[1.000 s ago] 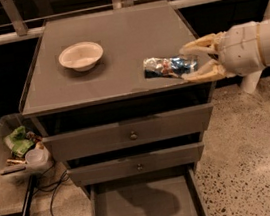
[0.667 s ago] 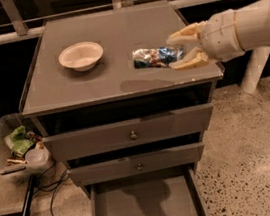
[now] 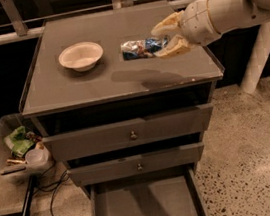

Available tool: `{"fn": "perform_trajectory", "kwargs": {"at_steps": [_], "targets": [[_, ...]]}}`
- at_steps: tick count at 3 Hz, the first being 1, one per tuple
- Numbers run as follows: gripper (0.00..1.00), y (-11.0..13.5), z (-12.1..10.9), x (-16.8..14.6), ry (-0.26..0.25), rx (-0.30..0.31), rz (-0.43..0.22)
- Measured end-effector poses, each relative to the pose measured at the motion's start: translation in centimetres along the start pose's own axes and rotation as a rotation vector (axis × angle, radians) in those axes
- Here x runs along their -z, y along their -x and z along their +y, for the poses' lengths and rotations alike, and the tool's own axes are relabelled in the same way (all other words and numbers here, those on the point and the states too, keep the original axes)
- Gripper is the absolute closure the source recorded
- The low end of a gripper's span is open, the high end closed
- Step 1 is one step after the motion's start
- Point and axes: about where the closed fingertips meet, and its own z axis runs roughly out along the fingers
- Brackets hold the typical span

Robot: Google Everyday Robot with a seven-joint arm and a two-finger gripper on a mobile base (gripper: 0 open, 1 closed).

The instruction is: Pick redbull can from bottom drawer and place on counter

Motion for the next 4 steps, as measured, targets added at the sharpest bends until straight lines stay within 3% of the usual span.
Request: {"fn": "perform_trajectory", "kwargs": {"at_steps": [2,4], "targets": [[1.00,-1.8,-0.9,-3.9,0.080,-0.016,0.026],[1.00,-4.2,-0.1,-6.2,0.142,-0.028,0.091]]}}
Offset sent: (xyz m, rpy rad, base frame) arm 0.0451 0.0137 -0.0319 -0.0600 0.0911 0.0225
